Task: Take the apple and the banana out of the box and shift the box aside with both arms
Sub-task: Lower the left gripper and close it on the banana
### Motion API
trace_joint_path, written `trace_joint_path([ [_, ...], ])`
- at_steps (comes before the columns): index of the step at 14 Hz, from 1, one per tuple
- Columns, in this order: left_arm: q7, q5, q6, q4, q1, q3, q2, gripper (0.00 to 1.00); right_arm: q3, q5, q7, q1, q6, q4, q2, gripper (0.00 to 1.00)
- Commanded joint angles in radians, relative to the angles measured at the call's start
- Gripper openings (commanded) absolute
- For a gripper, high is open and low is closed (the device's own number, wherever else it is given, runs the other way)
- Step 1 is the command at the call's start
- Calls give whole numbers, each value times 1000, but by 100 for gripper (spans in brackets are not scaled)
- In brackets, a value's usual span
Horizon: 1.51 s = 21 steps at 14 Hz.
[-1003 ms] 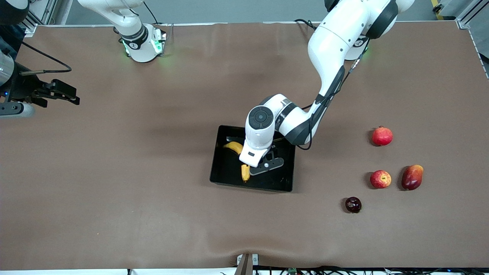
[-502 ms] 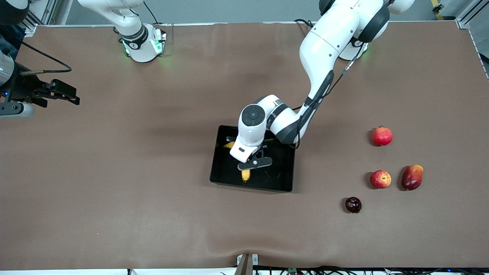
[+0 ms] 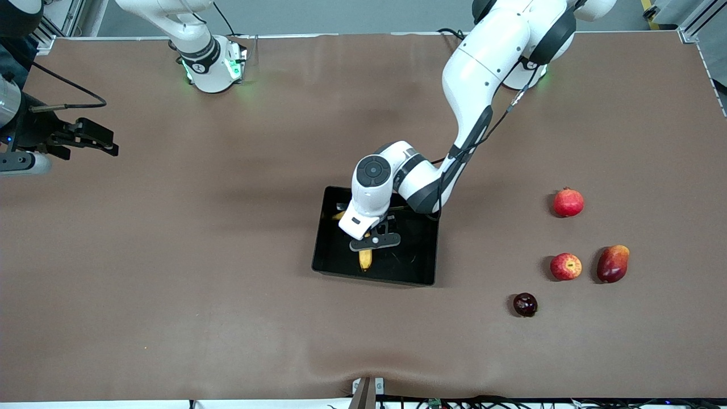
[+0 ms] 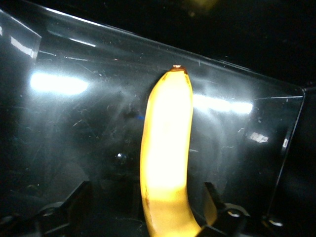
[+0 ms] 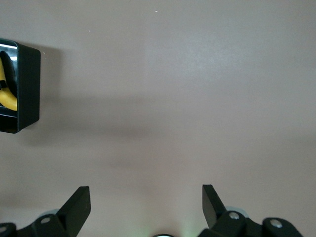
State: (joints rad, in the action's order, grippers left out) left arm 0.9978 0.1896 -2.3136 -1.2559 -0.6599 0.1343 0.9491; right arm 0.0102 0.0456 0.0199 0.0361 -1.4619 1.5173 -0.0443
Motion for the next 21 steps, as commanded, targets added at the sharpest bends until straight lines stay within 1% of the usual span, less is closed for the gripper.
trace_joint_path([
  [1,-4,7,-13,32,-14,-7,30,46,-7,3,6,-12,6,-14,-3,100],
  [2,-2,5,-13,32,-14,-7,31,27,-7,5,5,-12,6,-14,-3,100],
  [3,-2,5,-13,32,-14,-7,34,20,-7,3,6,-12,5,-14,-3,100],
  [5,-7,5,-13,29,-12,-12,34,0,-7,5,5,-12,5,-14,-3,100],
  [11,-5,7,0,29,-12,-15,14,0,-7,5,5,-12,5,-14,-3,100],
  [15,-7,5,91,30,0,-10,-61,0,-7,5,5,-12,5,-14,-3,100],
  [21,-10,2,164,29,40,-7,-168,0,-7,5,6,-12,5,-14,-3,100],
])
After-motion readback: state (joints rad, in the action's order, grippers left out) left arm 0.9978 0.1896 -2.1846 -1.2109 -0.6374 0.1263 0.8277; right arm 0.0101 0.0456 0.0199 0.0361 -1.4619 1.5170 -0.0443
